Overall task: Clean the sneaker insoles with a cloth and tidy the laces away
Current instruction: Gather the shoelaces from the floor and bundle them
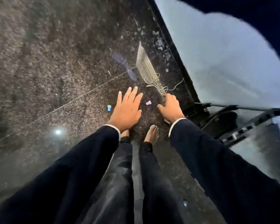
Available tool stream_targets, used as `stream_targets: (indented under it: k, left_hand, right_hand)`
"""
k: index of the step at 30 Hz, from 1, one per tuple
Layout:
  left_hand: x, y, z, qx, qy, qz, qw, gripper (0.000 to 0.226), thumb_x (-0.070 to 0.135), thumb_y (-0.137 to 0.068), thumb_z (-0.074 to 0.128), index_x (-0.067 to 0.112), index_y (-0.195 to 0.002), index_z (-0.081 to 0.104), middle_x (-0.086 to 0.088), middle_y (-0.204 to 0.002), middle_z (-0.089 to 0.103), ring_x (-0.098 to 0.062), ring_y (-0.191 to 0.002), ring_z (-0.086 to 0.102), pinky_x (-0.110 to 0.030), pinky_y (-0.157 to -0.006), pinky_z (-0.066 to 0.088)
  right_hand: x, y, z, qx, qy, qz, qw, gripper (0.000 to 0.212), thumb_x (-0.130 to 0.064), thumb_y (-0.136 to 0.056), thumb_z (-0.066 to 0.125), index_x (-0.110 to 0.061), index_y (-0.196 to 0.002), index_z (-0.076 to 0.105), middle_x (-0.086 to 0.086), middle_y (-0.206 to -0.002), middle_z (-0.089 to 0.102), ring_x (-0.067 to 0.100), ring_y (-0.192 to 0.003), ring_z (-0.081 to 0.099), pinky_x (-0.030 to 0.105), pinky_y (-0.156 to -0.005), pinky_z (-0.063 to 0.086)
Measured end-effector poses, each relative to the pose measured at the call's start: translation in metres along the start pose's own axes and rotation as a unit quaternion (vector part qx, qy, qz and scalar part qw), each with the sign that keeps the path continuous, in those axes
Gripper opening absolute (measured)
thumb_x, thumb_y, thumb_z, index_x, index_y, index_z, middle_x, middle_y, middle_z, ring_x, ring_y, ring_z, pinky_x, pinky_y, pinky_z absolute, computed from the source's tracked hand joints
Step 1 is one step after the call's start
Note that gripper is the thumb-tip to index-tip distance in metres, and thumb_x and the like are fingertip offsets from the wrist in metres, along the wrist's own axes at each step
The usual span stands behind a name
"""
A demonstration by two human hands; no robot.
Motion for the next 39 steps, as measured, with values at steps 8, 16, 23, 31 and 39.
stream_targets:
  k: [8,16,23,31,39]
  left_hand:
    - [-0.053,-0.136,0.152,-0.007,0.041,-0.021,0.999,0.068,0.032,-0.099,0.054,0.013,-0.158,0.024,-0.013,-0.168,0.012,-0.032,-0.156,0.008,-0.058,-0.123,0.01]
    - [-0.085,-0.196,0.27,-0.04,0.074,-0.019,0.996,0.065,0.029,-0.099,0.052,0.01,-0.156,0.027,-0.015,-0.168,0.013,-0.034,-0.156,0.009,-0.062,-0.122,0.011]
    - [-0.088,-0.198,0.29,-0.045,0.125,-0.023,0.991,0.062,0.026,-0.099,0.054,0.011,-0.155,0.03,-0.013,-0.167,0.016,-0.033,-0.155,0.011,-0.062,-0.122,0.013]
    - [-0.064,-0.12,0.237,-0.123,0.215,-0.031,0.968,0.066,0.047,-0.083,0.033,0.013,-0.134,0.058,-0.016,-0.145,0.049,-0.035,-0.138,0.046,-0.056,-0.11,0.039]
    - [-0.037,-0.036,0.101,-0.108,0.303,-0.02,0.947,0.036,0.014,-0.099,0.056,0.012,-0.134,0.058,-0.008,-0.137,0.054,-0.023,-0.129,0.05,-0.029,-0.11,0.032]
  right_hand:
    - [0.06,-0.199,0.093,-0.007,0.069,-0.034,0.997,0.045,-0.015,-0.09,0.061,-0.003,-0.133,0.052,0.024,-0.133,0.055,0.042,-0.124,0.053,0.048,-0.107,0.044]
    - [0.061,-0.312,0.137,0.029,0.176,-0.088,0.98,0.037,-0.021,-0.086,0.067,-0.012,-0.122,0.058,0.018,-0.128,0.058,0.041,-0.119,0.056,0.048,-0.097,0.05]
    - [0.062,-0.318,0.15,0.111,0.203,-0.105,0.967,0.018,-0.024,-0.094,0.062,-0.019,-0.111,0.065,0.01,-0.124,0.058,0.034,-0.119,0.054,0.047,-0.1,0.044]
    - [0.058,-0.213,0.112,0.059,0.022,-0.005,0.998,0.016,-0.033,-0.086,0.076,-0.022,-0.096,0.071,0.004,-0.097,0.075,0.026,-0.092,0.069,0.032,-0.08,0.052]
    - [0.038,-0.066,0.011,0.104,-0.24,0.064,0.963,0.016,-0.023,-0.08,0.084,-0.019,-0.083,0.069,-0.007,-0.075,0.068,0.008,-0.068,0.06,0.026,-0.072,0.053]
Point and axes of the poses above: each hand's wrist, its own y-axis away from the middle knuckle, its own z-axis out of the palm, x = y × z, the point moved 9 cm from there along -y, towards the middle knuckle
